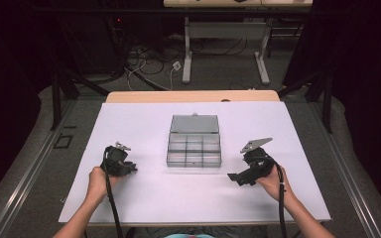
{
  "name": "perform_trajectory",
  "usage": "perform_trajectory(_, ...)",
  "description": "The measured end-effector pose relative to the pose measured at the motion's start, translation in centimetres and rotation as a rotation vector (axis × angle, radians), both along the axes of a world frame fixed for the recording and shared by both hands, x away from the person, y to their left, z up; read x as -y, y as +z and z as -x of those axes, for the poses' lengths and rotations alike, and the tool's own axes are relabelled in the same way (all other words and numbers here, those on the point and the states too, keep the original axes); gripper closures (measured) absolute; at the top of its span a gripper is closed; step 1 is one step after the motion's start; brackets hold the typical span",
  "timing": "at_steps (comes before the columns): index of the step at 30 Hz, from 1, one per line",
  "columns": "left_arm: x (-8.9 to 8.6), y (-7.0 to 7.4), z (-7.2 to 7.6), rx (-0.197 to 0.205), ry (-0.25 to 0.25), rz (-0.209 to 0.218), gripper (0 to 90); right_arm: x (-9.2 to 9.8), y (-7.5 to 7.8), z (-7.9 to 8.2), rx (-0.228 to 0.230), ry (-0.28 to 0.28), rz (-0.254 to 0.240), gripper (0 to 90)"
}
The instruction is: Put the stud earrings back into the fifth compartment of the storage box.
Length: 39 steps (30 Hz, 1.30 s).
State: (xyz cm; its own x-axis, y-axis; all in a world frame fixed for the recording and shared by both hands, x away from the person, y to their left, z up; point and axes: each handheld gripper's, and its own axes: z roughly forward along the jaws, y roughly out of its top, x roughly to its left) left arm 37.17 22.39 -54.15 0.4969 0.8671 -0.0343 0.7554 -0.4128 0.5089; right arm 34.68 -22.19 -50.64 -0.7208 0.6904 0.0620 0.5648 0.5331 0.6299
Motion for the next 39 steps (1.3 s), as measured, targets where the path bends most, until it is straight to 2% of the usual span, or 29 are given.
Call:
perform_trajectory(12, -0.1, 0.3, 0.0, -0.014, -0.018, -0.011, 78.4, 0.0, 0.0, 0.0, 0.003, 0.001, 0.002, 3.1)
perform_trajectory(14, -0.2, 0.2, 0.1, 0.003, -0.022, -0.013, 78.5, 0.0, 0.0, 0.0, 0.01, -0.002, -0.003, 3.1)
perform_trajectory(18, -0.3, 0.4, 0.0, 0.008, -0.023, -0.011, 79.1, 0.0, 0.0, 0.0, 0.005, 0.001, 0.0, 3.1)
perform_trajectory(22, -0.3, 0.4, 0.1, 0.012, -0.015, -0.01, 79.1, 0.0, 0.0, 0.0, 0.005, 0.003, 0.002, 3.1)
perform_trajectory(24, -0.3, 0.6, 0.1, 0.0, -0.028, -0.016, 79.2, 0.0, 0.0, 0.0, 0.005, 0.004, 0.001, 3.1)
perform_trajectory(28, -0.3, 0.8, 0.2, 0.021, -0.015, -0.007, 79.2, 0.0, 0.0, -0.1, 0.006, 0.004, 0.001, 3.1)
perform_trajectory(39, 0.0, 2.4, 0.4, 0.067, -0.031, 0.008, 79.1, -0.1, -0.2, -0.1, 0.01, 0.008, -0.004, 3.2)
